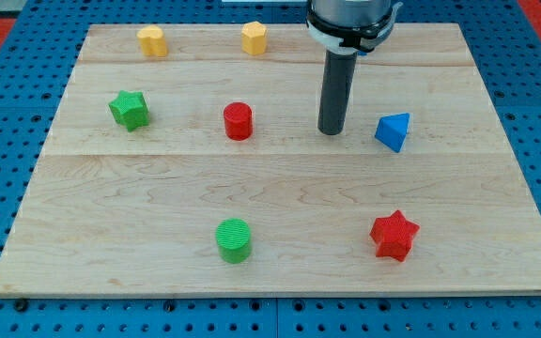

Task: Drag the red circle to the bottom left

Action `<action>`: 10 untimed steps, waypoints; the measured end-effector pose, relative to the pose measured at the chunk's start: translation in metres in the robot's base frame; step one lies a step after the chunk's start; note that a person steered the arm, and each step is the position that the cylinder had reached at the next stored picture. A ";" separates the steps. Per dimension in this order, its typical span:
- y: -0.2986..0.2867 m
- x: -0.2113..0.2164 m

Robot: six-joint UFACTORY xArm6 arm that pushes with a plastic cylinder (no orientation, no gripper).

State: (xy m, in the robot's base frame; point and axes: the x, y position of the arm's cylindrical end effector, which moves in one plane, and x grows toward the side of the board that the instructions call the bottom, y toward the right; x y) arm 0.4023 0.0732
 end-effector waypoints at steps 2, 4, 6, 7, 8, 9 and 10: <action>-0.004 -0.009; -0.119 -0.012; -0.157 -0.009; -0.184 -0.014; -0.196 -0.041; -0.237 0.013; -0.250 0.065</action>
State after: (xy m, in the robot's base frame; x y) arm 0.4675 -0.1764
